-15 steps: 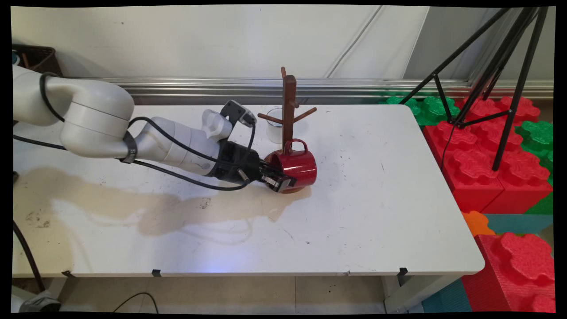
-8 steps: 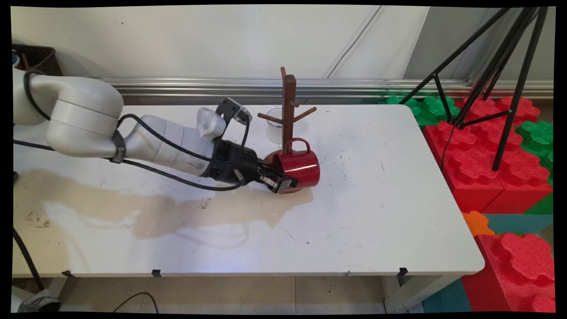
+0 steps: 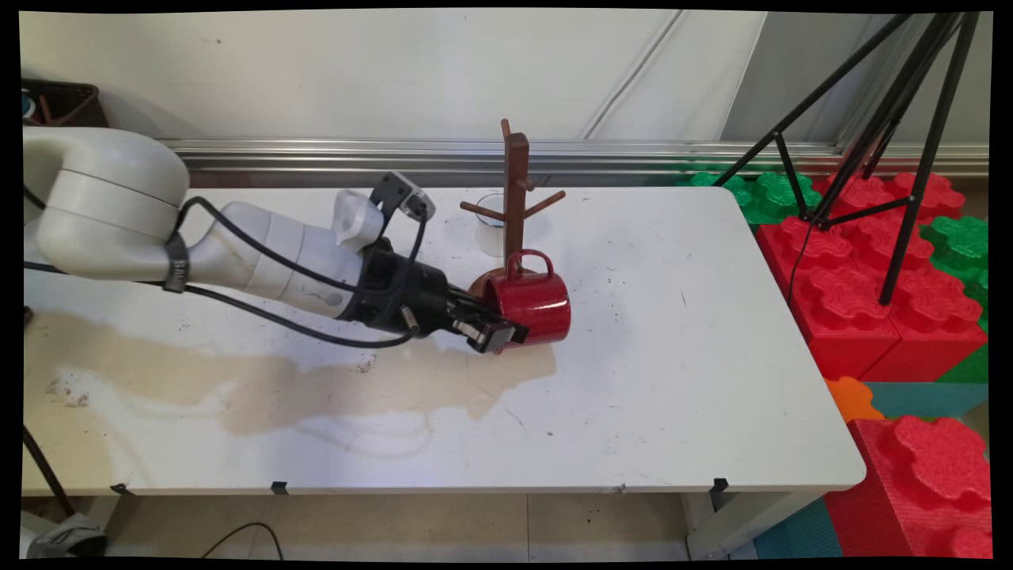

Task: Place the picked object on the table

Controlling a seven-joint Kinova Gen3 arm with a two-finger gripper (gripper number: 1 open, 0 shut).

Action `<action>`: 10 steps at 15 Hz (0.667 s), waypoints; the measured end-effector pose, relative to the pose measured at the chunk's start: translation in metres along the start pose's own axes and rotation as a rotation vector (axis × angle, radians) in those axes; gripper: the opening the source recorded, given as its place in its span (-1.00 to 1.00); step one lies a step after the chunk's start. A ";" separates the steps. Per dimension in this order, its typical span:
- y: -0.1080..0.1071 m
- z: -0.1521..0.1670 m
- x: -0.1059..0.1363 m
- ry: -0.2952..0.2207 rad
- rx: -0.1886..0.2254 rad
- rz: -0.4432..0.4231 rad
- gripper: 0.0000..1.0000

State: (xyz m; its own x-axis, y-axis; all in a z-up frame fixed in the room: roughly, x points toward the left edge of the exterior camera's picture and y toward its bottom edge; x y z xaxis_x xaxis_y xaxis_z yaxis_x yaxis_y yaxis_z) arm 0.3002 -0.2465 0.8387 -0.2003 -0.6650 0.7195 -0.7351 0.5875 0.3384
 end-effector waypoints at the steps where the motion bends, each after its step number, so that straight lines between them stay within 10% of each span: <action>1: 0.002 -0.003 -0.001 -0.007 -0.002 0.006 -1.00; 10: 0.018 -0.042 -0.005 -0.097 0.035 0.093 -1.00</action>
State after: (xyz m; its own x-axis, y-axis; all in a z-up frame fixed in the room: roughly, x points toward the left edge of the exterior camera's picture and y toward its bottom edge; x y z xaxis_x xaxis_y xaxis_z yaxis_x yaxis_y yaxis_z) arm 0.3152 -0.2131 0.8672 -0.3294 -0.6508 0.6841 -0.7324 0.6334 0.2499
